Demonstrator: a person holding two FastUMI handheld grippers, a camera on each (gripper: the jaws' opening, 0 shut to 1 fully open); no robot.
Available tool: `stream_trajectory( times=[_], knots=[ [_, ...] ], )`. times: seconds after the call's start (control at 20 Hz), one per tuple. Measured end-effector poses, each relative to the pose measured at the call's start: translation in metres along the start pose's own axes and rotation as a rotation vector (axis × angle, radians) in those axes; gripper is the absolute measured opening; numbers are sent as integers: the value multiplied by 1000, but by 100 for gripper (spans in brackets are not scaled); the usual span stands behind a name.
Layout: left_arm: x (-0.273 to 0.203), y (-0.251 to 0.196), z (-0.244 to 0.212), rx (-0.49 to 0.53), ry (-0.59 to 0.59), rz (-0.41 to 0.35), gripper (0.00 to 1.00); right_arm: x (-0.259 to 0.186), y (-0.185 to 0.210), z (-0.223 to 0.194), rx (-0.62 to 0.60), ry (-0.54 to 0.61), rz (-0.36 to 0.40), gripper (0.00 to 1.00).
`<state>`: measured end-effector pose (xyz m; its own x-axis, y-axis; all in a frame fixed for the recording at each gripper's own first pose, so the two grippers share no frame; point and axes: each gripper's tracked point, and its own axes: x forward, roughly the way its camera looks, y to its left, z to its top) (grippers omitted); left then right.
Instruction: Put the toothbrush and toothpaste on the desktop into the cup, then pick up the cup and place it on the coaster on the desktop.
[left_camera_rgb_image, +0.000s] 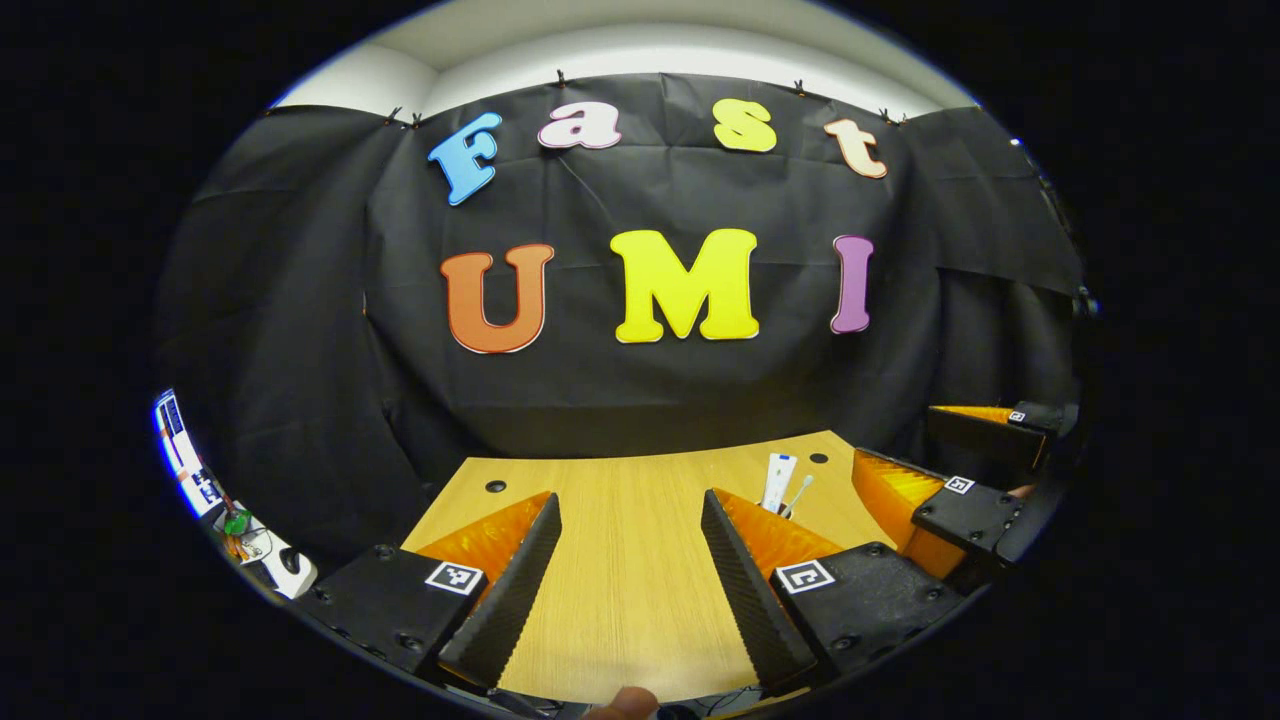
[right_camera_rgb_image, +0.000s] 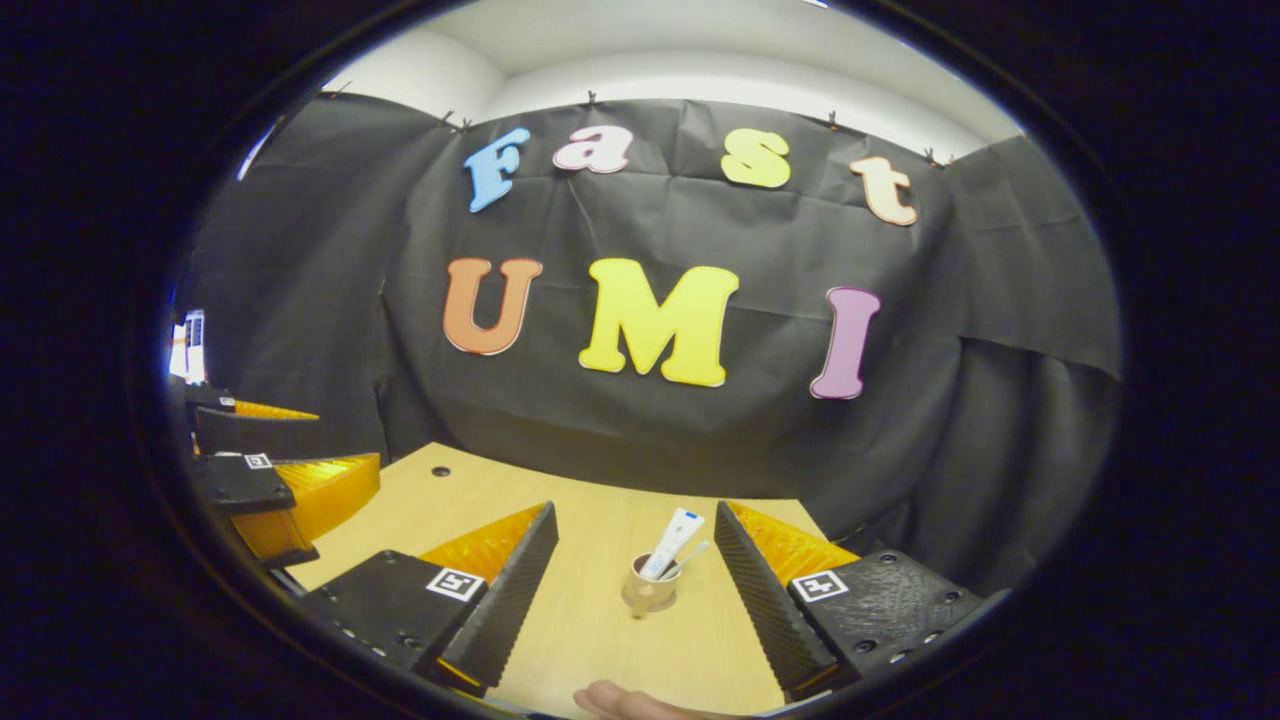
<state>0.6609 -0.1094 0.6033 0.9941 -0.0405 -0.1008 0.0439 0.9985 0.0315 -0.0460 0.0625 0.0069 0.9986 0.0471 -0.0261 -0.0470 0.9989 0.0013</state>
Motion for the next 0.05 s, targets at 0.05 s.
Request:
stream_trajectory(
  times=[0.05],
  knots=[
    [-2, 2, 0, -8, -1, 5, 90, -1, 6, 2, -3, -1, 10, 95]
  ],
)
